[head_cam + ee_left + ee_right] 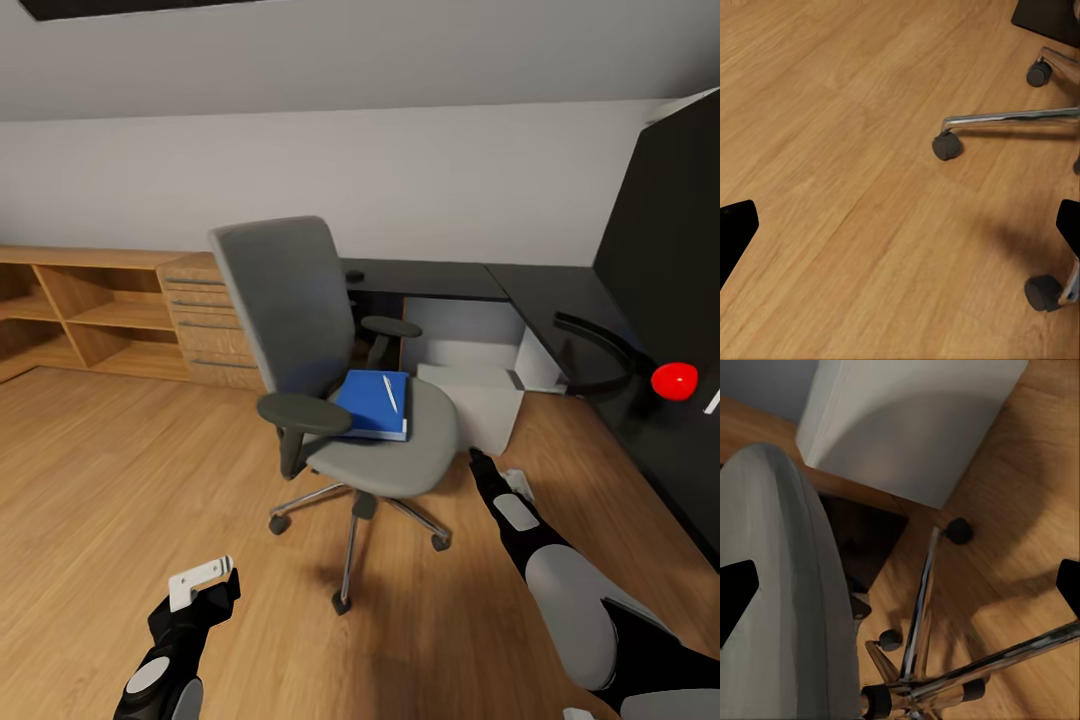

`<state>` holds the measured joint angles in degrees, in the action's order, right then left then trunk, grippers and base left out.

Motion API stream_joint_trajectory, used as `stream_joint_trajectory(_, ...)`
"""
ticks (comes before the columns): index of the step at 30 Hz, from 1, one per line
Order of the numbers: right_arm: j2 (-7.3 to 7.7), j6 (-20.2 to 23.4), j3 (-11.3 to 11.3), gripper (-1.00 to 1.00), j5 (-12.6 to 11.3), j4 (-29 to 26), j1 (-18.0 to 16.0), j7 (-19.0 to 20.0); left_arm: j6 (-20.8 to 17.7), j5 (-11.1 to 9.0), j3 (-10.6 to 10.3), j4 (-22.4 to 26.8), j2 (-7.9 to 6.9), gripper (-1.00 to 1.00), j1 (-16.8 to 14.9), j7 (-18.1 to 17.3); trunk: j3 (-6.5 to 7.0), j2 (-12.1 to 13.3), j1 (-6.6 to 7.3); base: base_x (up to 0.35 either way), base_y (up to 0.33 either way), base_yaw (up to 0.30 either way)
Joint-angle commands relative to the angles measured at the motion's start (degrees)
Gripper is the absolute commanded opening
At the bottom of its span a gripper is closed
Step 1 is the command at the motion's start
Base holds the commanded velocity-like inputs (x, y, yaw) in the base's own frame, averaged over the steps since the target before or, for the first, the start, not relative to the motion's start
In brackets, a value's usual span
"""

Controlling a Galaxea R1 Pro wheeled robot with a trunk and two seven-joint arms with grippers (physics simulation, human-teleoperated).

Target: In the bedroom, organize the workspace by keeping the computer under the desk, ensuring the monitor is on the desk, placing the keyboard on the desk next to the monitor, placing the mouse on the desk next to the keyboard, moving the folder from the swivel chair onto the desk next to the mouse, stacking the notebook on top of the folder with the pen on top of the notebook, and positioning the swivel chair next to the desk.

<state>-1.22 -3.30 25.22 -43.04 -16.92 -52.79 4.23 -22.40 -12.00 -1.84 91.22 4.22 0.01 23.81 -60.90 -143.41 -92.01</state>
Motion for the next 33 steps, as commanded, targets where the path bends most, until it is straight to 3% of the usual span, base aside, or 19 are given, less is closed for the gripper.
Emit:
stream_joint_trajectory(1,-0.02,-0.21,0.10,1.00,-0.60,0.07,-0.04,0.33,-0.12,-0.56,-0.02,0.09,-0.03,1.00,0.00,0.45,-0.04,-0.02,-0.02,0.278,0.000,-0.001)
stream_joint_trajectory(33,-0.09,0.13,0.09,1.00,-0.99,0.03,-0.03,0.38,-0.27,-0.56,0.24,0.09,-0.08,1.00,0.00,0.45,-0.04,-0.02,-0.02,0.160,0.004,0.000)
